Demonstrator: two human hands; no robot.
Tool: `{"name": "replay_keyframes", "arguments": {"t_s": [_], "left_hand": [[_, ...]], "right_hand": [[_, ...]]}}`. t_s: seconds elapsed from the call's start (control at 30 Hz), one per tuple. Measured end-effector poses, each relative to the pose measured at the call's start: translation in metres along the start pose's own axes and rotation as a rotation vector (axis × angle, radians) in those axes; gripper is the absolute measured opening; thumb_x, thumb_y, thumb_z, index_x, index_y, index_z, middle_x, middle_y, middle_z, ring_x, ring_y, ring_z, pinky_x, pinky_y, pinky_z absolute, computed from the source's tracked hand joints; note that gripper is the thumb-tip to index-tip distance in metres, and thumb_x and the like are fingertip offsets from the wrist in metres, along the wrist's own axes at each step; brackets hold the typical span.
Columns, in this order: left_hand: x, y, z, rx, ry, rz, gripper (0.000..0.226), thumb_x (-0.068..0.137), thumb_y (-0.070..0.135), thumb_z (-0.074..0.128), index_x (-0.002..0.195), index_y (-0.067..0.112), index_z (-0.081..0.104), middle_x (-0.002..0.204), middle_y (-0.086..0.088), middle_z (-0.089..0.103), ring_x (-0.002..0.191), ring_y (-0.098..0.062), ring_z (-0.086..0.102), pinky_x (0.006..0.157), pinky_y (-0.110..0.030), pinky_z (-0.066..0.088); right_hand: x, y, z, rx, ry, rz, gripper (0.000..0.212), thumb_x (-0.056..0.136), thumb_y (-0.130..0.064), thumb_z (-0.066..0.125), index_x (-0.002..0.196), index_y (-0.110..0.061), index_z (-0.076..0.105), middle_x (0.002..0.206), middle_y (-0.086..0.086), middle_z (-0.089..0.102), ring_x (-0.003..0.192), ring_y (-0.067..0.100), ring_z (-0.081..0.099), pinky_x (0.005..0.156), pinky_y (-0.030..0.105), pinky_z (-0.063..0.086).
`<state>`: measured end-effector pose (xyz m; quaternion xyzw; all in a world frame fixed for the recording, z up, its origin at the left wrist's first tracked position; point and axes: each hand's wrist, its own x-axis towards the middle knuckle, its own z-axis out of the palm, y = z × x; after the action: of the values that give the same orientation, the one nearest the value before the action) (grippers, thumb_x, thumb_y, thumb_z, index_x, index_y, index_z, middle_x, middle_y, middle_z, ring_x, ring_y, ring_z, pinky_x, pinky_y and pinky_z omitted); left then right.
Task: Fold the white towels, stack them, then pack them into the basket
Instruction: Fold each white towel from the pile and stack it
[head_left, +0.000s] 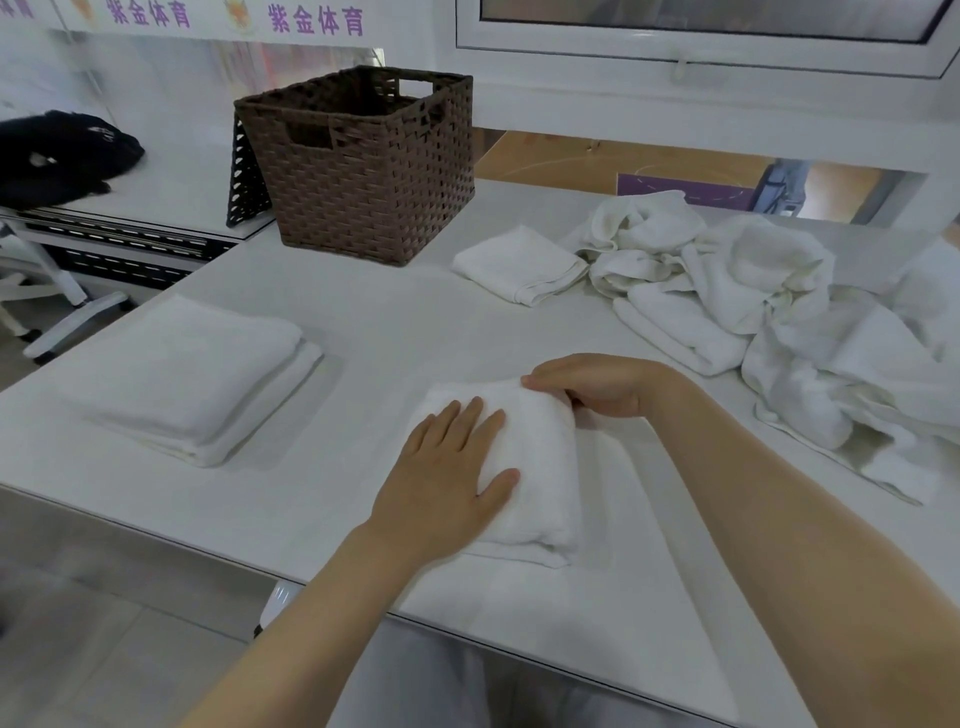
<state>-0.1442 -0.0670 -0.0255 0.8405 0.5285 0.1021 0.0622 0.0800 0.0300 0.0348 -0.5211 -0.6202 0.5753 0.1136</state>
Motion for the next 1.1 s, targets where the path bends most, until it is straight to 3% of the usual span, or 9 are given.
{"name": "replay_keyframes", "arguments": {"t_s": [0.1,0.23,0.33,0.47,0.6,0.7,0.87,1.03,1.1], "left_hand": [[0.0,0.001,0.001,0.008,0.003,-0.005,0.083,0.085,0.069,0.003,0.157,0.03,0.012,0.165,0.003,0.006,0.152,-0.018,0.003,0.123,-0.034,0.004],[0.0,0.002,0.0,0.002,-0.015,-0.001,0.083,0.084,0.069,-0.001,0.157,0.032,0.008,0.166,0.004,0.001,0.152,-0.017,-0.002,0.123,-0.033,0.001],[0.001,0.003,-0.001,-0.001,-0.047,0.008,0.084,0.08,0.069,-0.006,0.156,0.034,0.001,0.165,0.007,-0.005,0.151,-0.013,-0.007,0.122,-0.031,-0.002],[0.001,0.004,-0.002,0.005,-0.057,0.008,0.086,0.079,0.069,-0.007,0.157,0.033,-0.001,0.165,0.006,-0.008,0.151,-0.013,-0.009,0.121,-0.03,-0.005],[0.0,0.006,0.0,0.003,-0.022,0.009,0.082,0.083,0.066,-0.005,0.157,0.032,0.003,0.166,0.004,-0.003,0.152,-0.016,-0.005,0.121,-0.031,-0.005],[-0.001,0.006,-0.001,-0.023,-0.012,0.005,0.08,0.082,0.058,-0.01,0.157,0.032,0.005,0.165,0.006,-0.001,0.151,-0.013,-0.005,0.117,-0.025,-0.01],[-0.002,0.007,-0.001,-0.033,-0.022,0.012,0.079,0.082,0.053,-0.011,0.157,0.032,0.005,0.165,0.007,-0.002,0.151,-0.011,-0.006,0.114,-0.022,-0.013],[-0.001,0.005,-0.003,-0.058,-0.052,0.011,0.082,0.08,0.058,-0.008,0.157,0.033,0.007,0.165,0.009,-0.002,0.15,-0.009,-0.007,0.115,-0.023,-0.011],[-0.003,0.003,-0.006,-0.132,-0.039,0.027,0.081,0.082,0.06,-0.002,0.156,0.032,0.018,0.165,0.008,0.005,0.151,-0.01,-0.002,0.115,-0.021,-0.008]], "right_hand": [[0.001,0.004,0.007,-0.005,0.086,-0.041,0.029,0.096,-0.043,0.058,0.08,-0.02,0.063,0.083,-0.005,0.064,0.08,0.012,0.058,0.077,0.027,0.045],[0.01,0.016,0.021,-0.232,0.344,-0.141,0.039,0.097,-0.046,0.055,0.068,-0.02,0.054,0.072,-0.008,0.055,0.069,0.01,0.052,0.068,0.025,0.038],[0.012,0.026,0.017,-0.346,0.462,-0.112,0.03,0.095,-0.044,0.056,0.079,-0.019,0.063,0.085,-0.006,0.064,0.081,0.014,0.059,0.072,0.027,0.043],[-0.001,0.03,0.015,-0.551,0.601,-0.022,0.016,0.093,-0.043,0.053,0.087,-0.028,0.057,0.089,-0.008,0.065,0.091,0.02,0.059,0.084,0.034,0.046],[-0.023,0.015,0.042,-0.665,0.777,-0.29,0.022,0.098,-0.028,0.051,0.115,-0.019,0.062,0.118,-0.001,0.062,0.11,0.021,0.054,0.097,0.035,0.04],[-0.031,0.014,0.081,-0.724,0.615,-0.32,0.041,0.102,-0.034,0.046,0.137,-0.013,0.052,0.14,0.004,0.054,0.129,0.021,0.046,0.11,0.031,0.028],[-0.053,0.049,0.093,-0.72,0.475,-0.149,0.062,0.102,-0.052,0.03,0.157,-0.028,0.015,0.164,-0.011,0.012,0.151,0.009,0.002,0.121,0.032,-0.006],[-0.06,0.049,0.094,-0.779,0.477,-0.083,0.061,0.103,-0.052,0.023,0.158,-0.031,0.006,0.165,-0.009,-0.001,0.151,0.012,-0.007,0.122,0.037,-0.006],[-0.062,0.044,0.095,-0.647,0.459,-0.067,0.062,0.103,-0.05,0.03,0.158,-0.031,0.008,0.165,-0.006,-0.005,0.151,0.013,-0.008,0.122,0.036,-0.001]]}}
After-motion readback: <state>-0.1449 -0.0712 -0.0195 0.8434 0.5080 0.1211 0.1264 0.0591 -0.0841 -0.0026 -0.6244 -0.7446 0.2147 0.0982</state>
